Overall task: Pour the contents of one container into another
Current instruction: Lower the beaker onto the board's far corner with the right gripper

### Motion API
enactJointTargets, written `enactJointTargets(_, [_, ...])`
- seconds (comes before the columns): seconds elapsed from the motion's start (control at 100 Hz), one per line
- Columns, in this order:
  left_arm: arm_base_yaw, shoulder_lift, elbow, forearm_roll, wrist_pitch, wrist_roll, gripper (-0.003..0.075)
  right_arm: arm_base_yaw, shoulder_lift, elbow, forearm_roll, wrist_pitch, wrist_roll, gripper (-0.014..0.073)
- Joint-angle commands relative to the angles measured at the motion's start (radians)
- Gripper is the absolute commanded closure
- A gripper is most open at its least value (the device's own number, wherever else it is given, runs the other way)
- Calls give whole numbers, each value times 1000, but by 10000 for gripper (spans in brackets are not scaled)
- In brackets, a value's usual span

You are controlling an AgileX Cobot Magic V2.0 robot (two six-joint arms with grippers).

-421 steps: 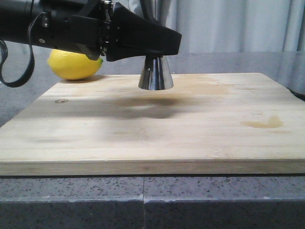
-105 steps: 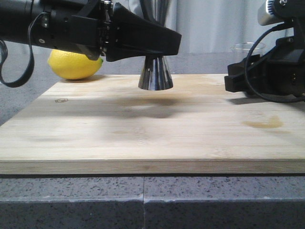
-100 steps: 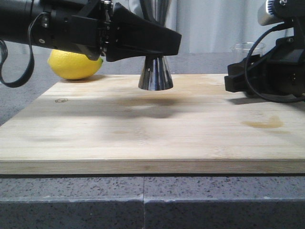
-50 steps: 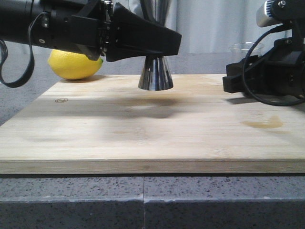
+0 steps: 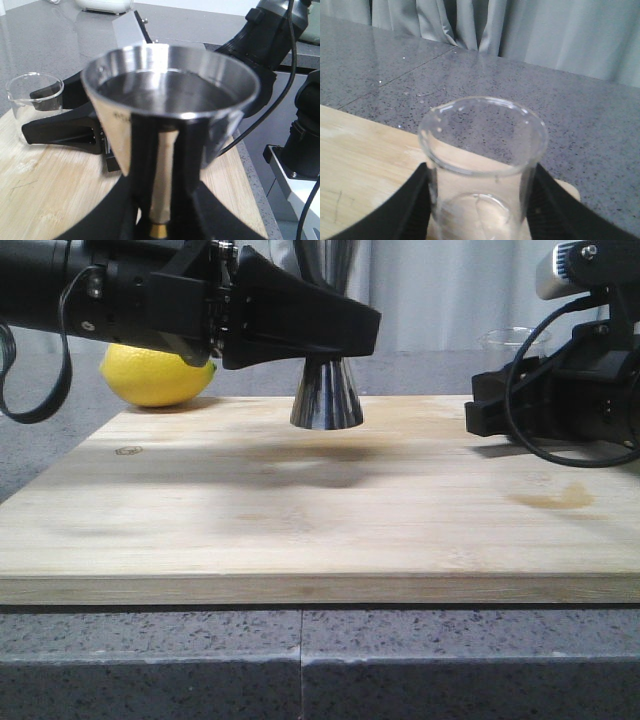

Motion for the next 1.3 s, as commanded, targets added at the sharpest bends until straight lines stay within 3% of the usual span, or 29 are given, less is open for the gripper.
enactJointTargets(0.0, [-10, -49, -23, -43, -199, -6, 739, -6, -21, -13, -18, -5, -2, 431])
enactJointTargets(0.12, [-10, -49, -23, -43, -199, -6, 739, -6, -21, -13, -18, -5, -2, 363])
enactJointTargets(0.44, [-10, -49, -23, -43, -199, -6, 739, -6, -21, -13, -18, -5, -2, 356])
enactJointTargets(0.71, [-10, -49, -23, -43, -199, -6, 739, -6, -21, -13, -18, -5, -2, 227])
enactJointTargets(1.29, [-10, -49, -23, -43, -199, -6, 739, -6, -23, -13, -20, 14, 34, 184])
